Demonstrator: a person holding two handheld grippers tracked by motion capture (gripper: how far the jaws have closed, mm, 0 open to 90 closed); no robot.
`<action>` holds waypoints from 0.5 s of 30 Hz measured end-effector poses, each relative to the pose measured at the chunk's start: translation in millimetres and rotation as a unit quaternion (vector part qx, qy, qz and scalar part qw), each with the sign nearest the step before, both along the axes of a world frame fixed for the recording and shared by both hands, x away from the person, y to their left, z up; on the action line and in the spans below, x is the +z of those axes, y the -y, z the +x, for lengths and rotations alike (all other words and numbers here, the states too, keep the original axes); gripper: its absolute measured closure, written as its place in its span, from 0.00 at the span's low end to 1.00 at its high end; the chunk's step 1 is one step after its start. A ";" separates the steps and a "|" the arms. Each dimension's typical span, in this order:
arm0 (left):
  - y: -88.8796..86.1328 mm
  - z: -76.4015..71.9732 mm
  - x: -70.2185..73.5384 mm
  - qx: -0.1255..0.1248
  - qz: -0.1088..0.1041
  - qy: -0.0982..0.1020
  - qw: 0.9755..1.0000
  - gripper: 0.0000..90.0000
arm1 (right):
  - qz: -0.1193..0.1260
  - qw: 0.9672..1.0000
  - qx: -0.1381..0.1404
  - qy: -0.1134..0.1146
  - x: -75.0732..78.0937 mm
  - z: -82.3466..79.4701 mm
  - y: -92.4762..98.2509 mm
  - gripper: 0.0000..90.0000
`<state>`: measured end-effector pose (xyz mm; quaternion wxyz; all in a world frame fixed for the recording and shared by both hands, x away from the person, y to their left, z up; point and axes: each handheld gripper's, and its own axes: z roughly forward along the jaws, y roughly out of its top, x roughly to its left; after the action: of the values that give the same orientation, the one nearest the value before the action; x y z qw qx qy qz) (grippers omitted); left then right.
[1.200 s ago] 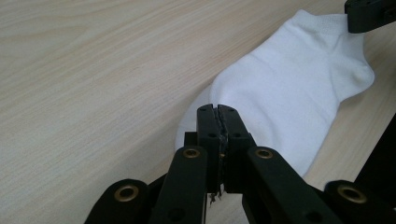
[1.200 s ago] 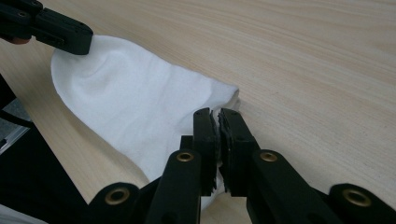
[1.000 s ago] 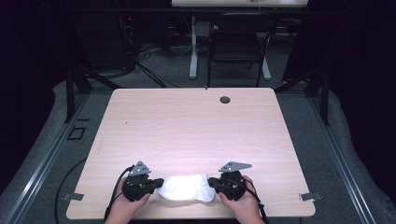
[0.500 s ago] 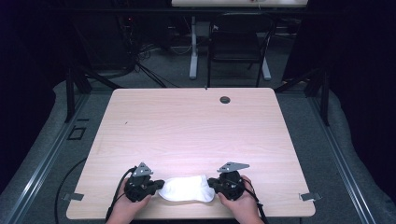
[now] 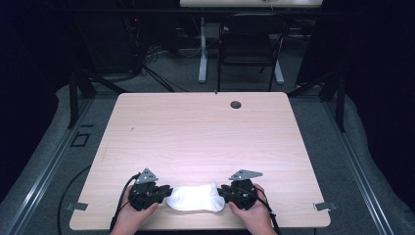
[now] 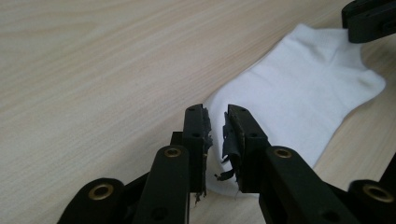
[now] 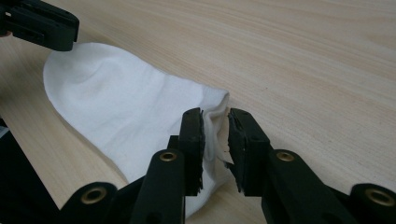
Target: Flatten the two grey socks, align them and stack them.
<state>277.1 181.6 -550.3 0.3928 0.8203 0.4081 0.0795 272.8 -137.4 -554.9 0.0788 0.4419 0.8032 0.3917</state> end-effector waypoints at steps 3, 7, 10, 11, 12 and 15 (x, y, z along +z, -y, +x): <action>-0.6 -3.1 6.2 0.004 -0.010 0.011 1.000 0.84 | 0.006 1.000 -0.004 0.005 3.9 -1.8 0.9 0.82; 4.3 -7.7 8.4 -0.013 -0.011 0.011 1.000 0.82 | 0.006 1.000 0.006 0.029 9.0 -7.7 -5.4 0.83; 11.5 -10.5 3.4 -0.028 0.000 0.004 1.000 0.78 | -0.004 0.999 0.025 0.039 8.5 -11.8 -13.7 0.85; 14.3 -11.3 1.4 -0.030 0.006 0.002 1.000 0.77 | -0.010 0.999 0.031 0.038 6.9 -12.4 -17.0 0.85; 16.1 -11.1 -1.0 -0.034 0.014 0.001 0.999 0.76 | -0.018 0.999 0.035 0.038 4.8 -12.6 -20.1 0.86; 16.7 -9.3 -5.7 -0.035 0.018 -0.002 0.999 0.73 | -0.027 0.998 0.037 0.033 -1.3 -9.4 -23.5 0.86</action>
<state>267.8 164.9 -556.0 0.3798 0.8410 0.3787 0.0712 263.4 -113.9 -556.2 0.1026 0.3963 0.8262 0.3870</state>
